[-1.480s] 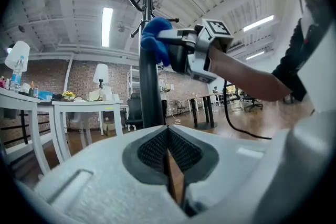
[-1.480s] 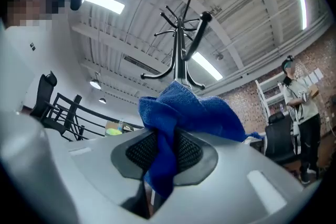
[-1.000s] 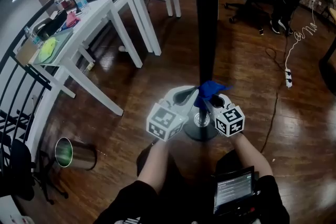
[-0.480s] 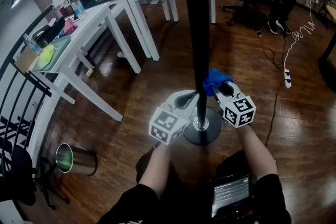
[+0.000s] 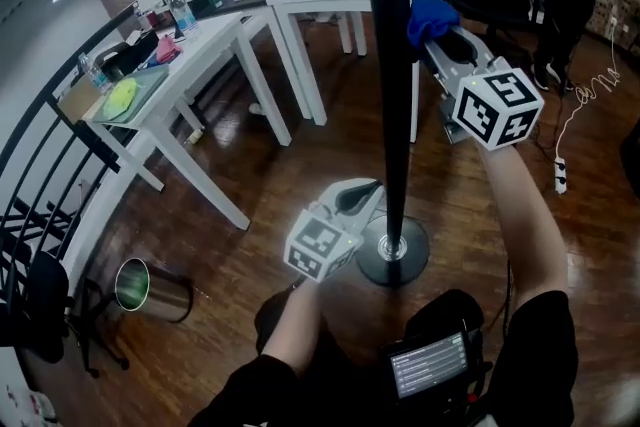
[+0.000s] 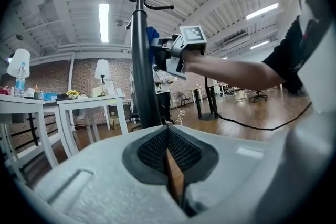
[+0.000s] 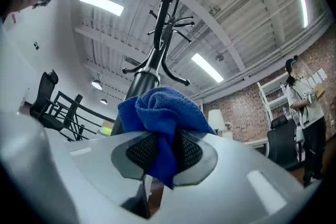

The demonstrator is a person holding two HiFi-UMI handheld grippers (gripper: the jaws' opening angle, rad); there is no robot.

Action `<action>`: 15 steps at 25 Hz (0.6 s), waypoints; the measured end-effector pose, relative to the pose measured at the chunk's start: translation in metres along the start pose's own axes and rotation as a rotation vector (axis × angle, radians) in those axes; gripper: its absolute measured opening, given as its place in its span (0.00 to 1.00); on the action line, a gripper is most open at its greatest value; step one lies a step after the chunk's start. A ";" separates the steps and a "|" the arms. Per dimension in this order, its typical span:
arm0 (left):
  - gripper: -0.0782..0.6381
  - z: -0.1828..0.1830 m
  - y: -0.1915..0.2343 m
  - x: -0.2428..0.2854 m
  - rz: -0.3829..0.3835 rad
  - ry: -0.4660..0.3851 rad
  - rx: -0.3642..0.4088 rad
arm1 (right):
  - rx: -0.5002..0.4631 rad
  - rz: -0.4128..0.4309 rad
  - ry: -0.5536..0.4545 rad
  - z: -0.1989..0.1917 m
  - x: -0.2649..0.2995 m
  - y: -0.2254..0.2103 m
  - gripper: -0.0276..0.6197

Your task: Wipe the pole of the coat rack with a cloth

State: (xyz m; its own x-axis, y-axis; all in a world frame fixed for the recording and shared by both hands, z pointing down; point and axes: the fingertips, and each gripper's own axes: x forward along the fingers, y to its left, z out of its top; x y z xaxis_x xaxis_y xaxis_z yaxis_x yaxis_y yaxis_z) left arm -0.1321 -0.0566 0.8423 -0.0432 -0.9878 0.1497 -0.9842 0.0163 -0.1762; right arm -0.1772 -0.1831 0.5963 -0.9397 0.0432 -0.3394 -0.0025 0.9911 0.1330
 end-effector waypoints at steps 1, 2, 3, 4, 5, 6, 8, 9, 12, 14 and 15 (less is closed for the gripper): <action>0.11 0.001 0.001 -0.003 0.011 -0.001 0.002 | -0.012 -0.003 -0.026 0.017 0.006 -0.002 0.15; 0.11 0.002 0.001 -0.006 0.021 -0.002 0.006 | -0.025 -0.006 -0.053 0.032 0.011 -0.004 0.15; 0.11 0.002 0.002 -0.009 0.032 -0.002 0.009 | -0.039 -0.007 -0.077 0.046 0.014 -0.004 0.15; 0.11 0.002 0.003 -0.011 0.041 -0.002 0.010 | -0.052 -0.006 -0.095 0.057 0.017 -0.005 0.15; 0.11 0.002 0.006 -0.013 0.050 -0.002 0.008 | -0.063 -0.001 -0.105 0.064 0.020 -0.005 0.15; 0.11 0.002 0.008 -0.014 0.057 -0.002 0.005 | -0.072 0.008 -0.105 0.066 0.022 -0.005 0.15; 0.11 0.000 0.012 -0.014 0.065 0.003 -0.001 | -0.095 0.034 -0.082 0.054 0.024 -0.003 0.14; 0.11 -0.002 0.013 -0.014 0.065 0.008 -0.003 | -0.107 0.049 -0.058 0.040 0.024 -0.001 0.14; 0.11 -0.010 0.013 -0.012 0.056 0.019 -0.011 | -0.085 0.116 0.034 -0.021 0.016 0.008 0.14; 0.11 -0.014 0.011 -0.011 0.045 0.022 -0.012 | -0.019 0.160 0.086 -0.065 0.002 0.015 0.14; 0.11 -0.016 0.009 -0.011 0.039 0.025 -0.011 | 0.027 0.170 0.106 -0.087 -0.007 0.018 0.15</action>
State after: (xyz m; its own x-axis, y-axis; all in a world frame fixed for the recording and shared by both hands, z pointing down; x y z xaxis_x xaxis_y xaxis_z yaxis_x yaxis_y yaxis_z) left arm -0.1430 -0.0432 0.8548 -0.0854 -0.9822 0.1673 -0.9836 0.0563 -0.1714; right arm -0.2009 -0.1761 0.6819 -0.9565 0.1978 -0.2142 0.1668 0.9738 0.1544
